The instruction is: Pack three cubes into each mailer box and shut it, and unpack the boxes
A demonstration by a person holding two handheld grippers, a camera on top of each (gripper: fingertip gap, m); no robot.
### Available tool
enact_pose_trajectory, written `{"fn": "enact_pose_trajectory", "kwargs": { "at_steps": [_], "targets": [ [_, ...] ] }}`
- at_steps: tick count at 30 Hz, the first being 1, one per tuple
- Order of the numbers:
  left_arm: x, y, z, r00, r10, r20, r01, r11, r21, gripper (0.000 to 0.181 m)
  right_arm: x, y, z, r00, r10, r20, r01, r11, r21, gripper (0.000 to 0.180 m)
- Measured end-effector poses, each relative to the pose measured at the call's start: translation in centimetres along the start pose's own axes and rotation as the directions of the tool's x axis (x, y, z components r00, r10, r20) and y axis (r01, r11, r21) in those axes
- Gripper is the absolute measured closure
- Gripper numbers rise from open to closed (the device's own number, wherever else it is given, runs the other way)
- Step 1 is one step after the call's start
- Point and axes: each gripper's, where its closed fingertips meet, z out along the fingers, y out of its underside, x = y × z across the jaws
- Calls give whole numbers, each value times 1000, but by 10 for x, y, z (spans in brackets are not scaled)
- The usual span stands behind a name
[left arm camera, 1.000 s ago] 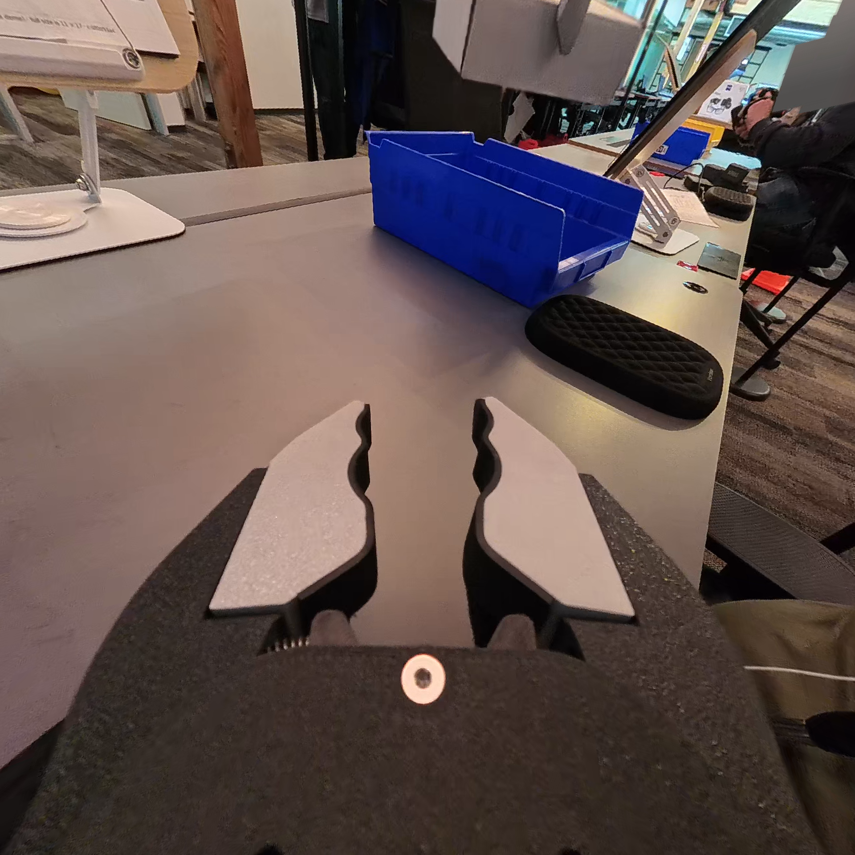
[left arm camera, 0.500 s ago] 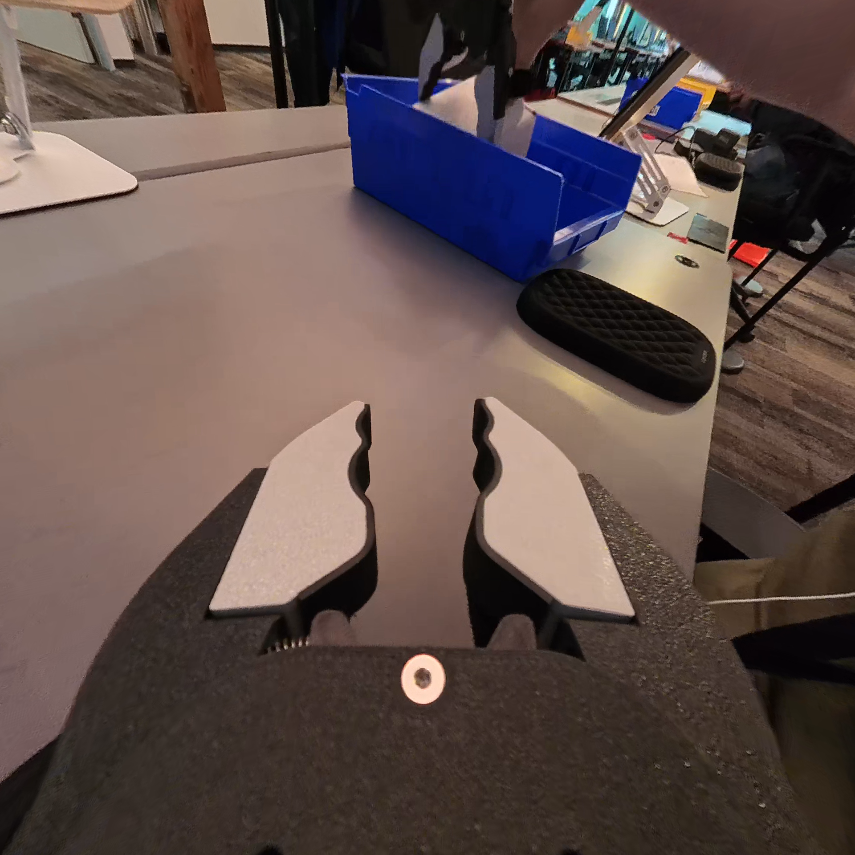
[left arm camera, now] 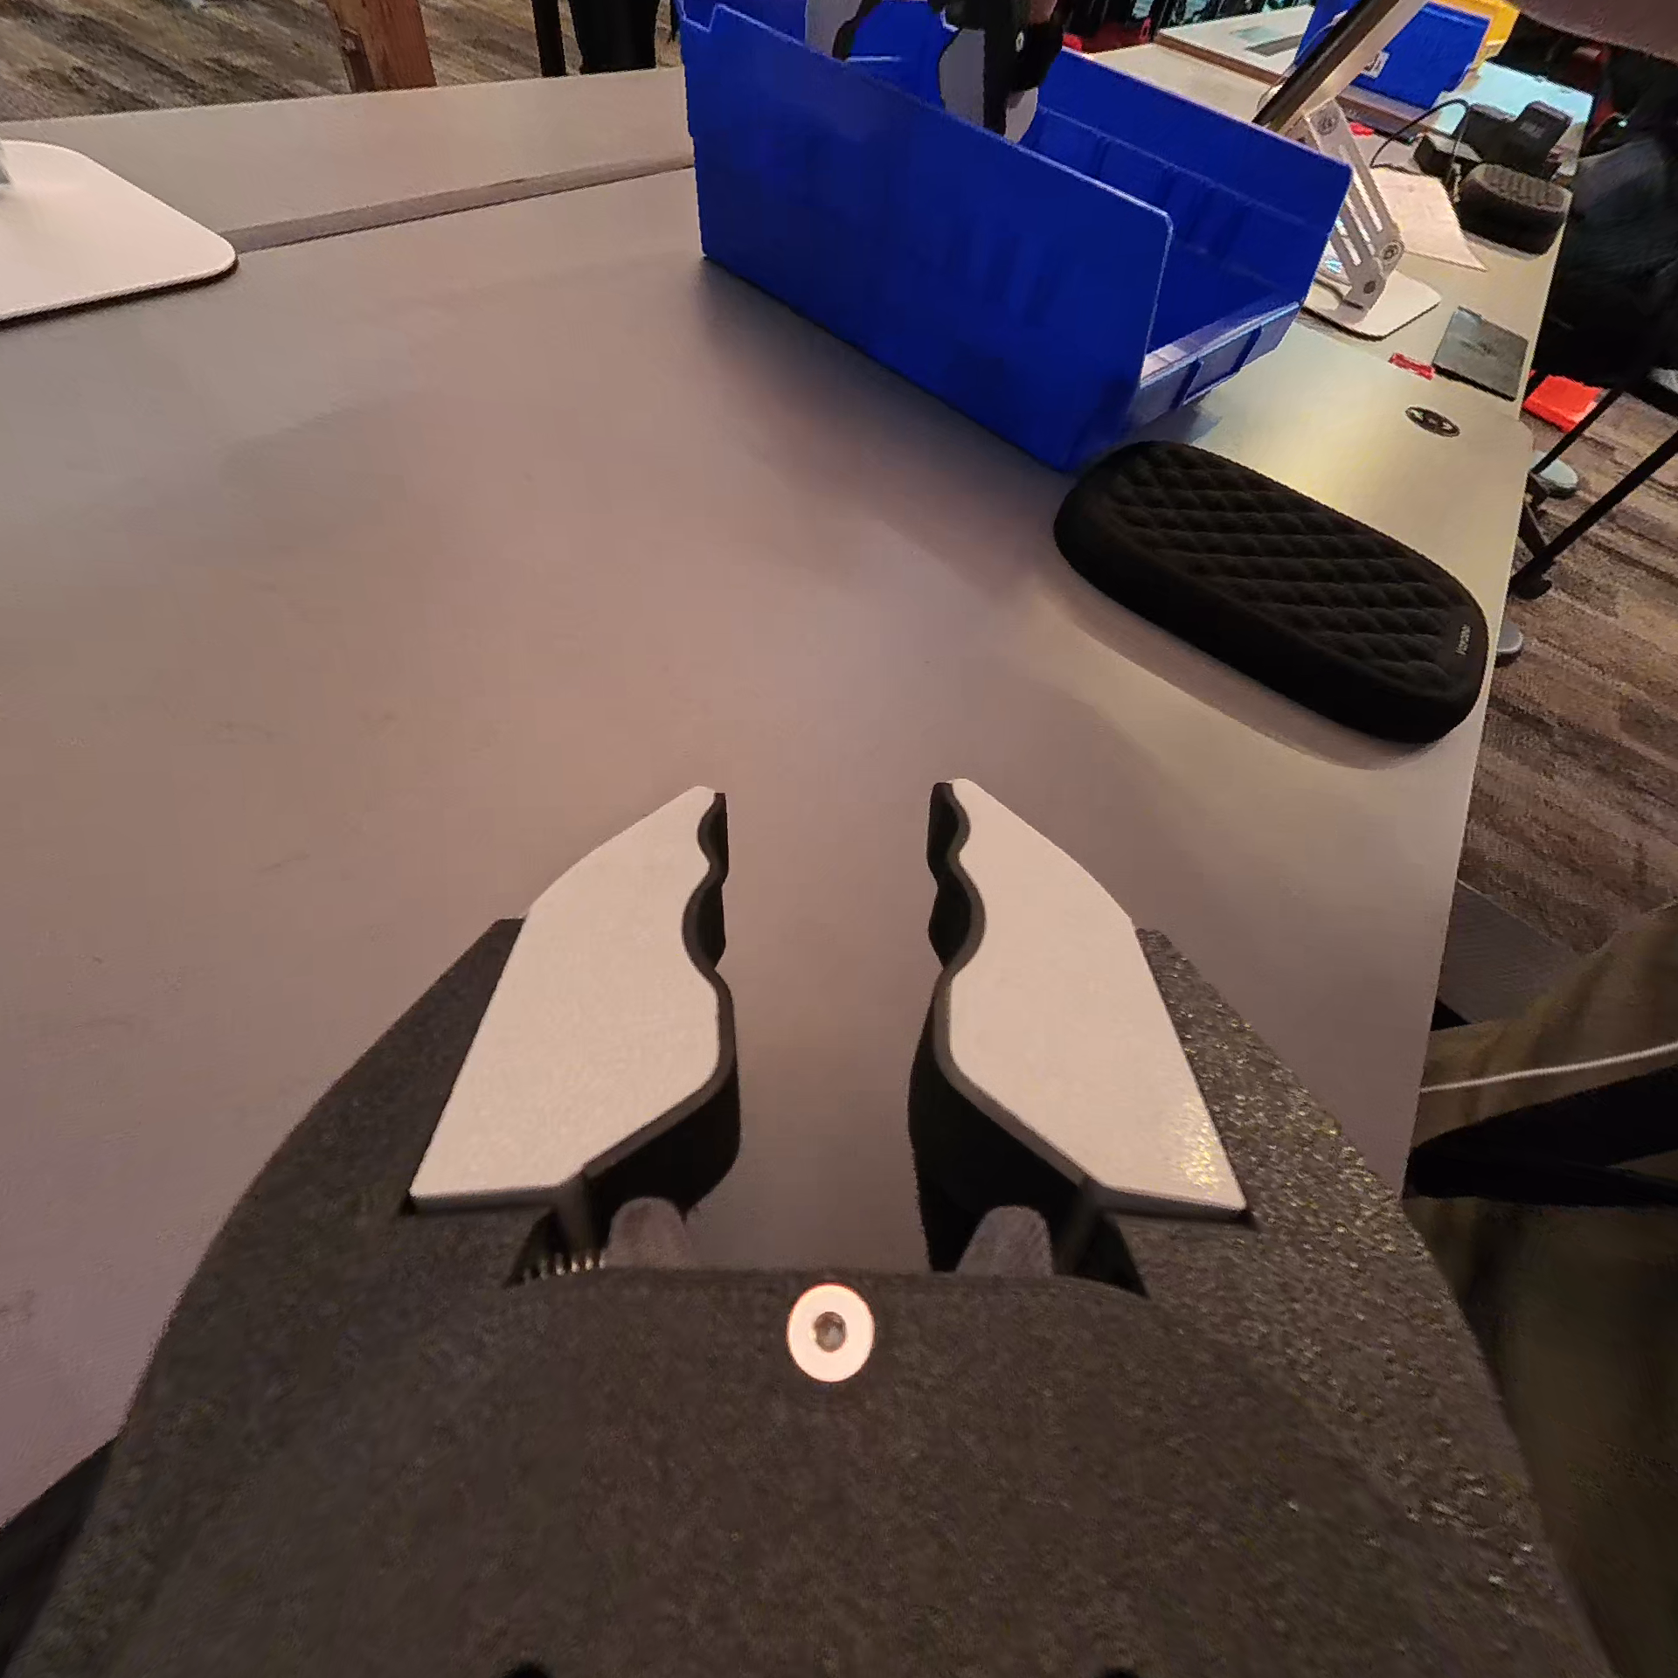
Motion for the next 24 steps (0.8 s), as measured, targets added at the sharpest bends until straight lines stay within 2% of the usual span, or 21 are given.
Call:
{"fn": "enact_pose_trajectory", "kwargs": {
  "at_steps": [3, 5, 7, 9, 11, 12, 14, 15, 16, 17, 19, 21, 24],
  "targets": [
    [8, -1, -5, 998, -33, -45, 33, 999, 5, 138, 6, 11, -14, 996, -25, -87, 20, 998, -60, 64],
    [14, -8, -15, 994, -69, -79, 71, 997, 16, 137, 10, 13, -40, 988, 6, -155, -12, 999, -39, 64],
    [21, -27, -32, 989, -93, -114, 102, 992, 69, 135, 17, 5, -82, 963, 79, -256, -63, 996, 71, 66],
    [14, -50, -57, 994, -74, -81, 84, 989, 126, 131, 24, -18, -138, 908, 214, -360, -105, 949, 297, 68],
    [-19, -73, -90, 995, 14, 99, -28, 989, 145, 124, 22, -44, -206, 825, 390, -409, -113, 824, 556, 70],
    [-45, -85, -110, 970, 86, 227, -118, 984, 131, 120, 16, -56, -240, 782, 475, -404, -101, 735, 670, 74],
    [-109, -109, -153, 828, 269, 492, -315, 949, 12, 112, -7, -80, -296, 735, 588, -338, -48, 542, 839, 81],
    [-141, -116, -170, 734, 377, 565, -390, 915, -104, 113, -21, -92, -318, 726, 612, -315, -4, 461, 887, 82],
    [-168, -118, -180, 676, 478, 561, -426, 875, -231, 115, -33, -102, -336, 717, 622, -313, 49, 403, 914, 88],
    [-192, -114, -183, 665, 552, 502, -432, 834, -344, 108, -45, -113, -349, 716, 616, -327, 107, 367, 924, 94],
    [-228, -96, -178, 705, 625, 335, -430, 753, -499, 105, -62, -135, -360, 738, 585, -336, 150, 343, 927, 97],
    [-258, -74, -168, 733, 651, 198, -429, 668, -608, 103, -68, -153, -360, 774, 567, -284, 113, 318, 941, 95],
    [-288, -46, -149, 750, 660, 27, -438, 527, -728, 91, -80, -183, -353, 847, 484, -220, 113, 240, 964, 95]
  ]
}}
